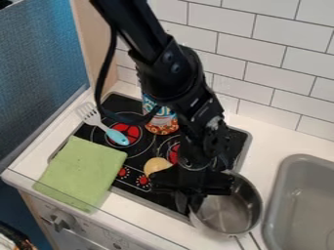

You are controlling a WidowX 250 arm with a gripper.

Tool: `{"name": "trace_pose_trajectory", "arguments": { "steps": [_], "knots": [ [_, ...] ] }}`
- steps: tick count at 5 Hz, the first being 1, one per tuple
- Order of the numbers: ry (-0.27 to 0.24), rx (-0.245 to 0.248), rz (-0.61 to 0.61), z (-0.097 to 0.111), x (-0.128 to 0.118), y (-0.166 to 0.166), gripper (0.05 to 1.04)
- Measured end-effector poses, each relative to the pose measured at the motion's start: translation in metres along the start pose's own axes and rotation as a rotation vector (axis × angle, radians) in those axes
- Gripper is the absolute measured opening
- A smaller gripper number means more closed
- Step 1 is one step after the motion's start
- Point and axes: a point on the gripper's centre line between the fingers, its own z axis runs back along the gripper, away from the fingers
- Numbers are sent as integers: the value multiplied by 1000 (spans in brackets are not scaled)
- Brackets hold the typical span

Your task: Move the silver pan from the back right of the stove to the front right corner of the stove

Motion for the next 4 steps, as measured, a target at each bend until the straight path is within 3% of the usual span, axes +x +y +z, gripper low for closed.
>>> {"name": "trace_pose_trajectory", "arguments": {
  "steps": [1,2,3,4],
  "knots": [
    [1,38,-6,2,-1,7,274],
    [-28,72,14,15,2,10,555],
    [-51,63,24,26,5,10,855],
    [-77,51,31,35,8,9,1012]
  ]
}}
